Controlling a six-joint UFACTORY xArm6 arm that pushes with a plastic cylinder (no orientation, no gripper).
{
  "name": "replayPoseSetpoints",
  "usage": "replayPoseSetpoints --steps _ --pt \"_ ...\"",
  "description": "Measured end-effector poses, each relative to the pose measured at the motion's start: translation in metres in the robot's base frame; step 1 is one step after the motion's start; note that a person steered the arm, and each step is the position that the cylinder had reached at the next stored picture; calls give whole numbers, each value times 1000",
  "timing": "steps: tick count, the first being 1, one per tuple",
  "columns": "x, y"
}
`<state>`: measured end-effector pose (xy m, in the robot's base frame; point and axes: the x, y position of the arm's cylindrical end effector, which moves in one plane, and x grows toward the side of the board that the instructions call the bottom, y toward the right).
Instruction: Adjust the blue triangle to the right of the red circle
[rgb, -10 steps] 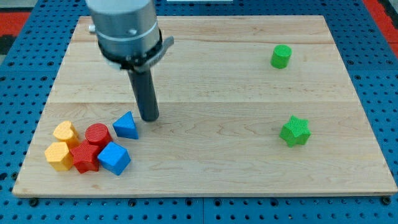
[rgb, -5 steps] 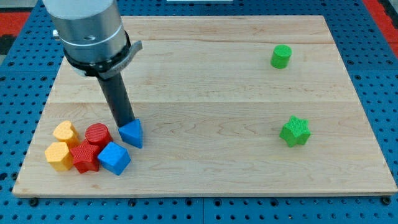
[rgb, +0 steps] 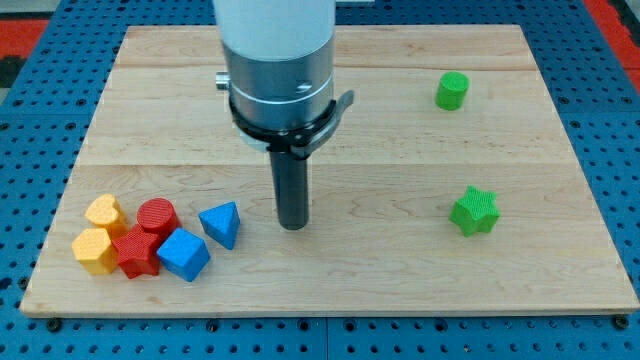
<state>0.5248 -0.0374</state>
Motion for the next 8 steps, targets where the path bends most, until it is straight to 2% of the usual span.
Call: replayPoseSetpoints --steps 8 --pt "2 -73"
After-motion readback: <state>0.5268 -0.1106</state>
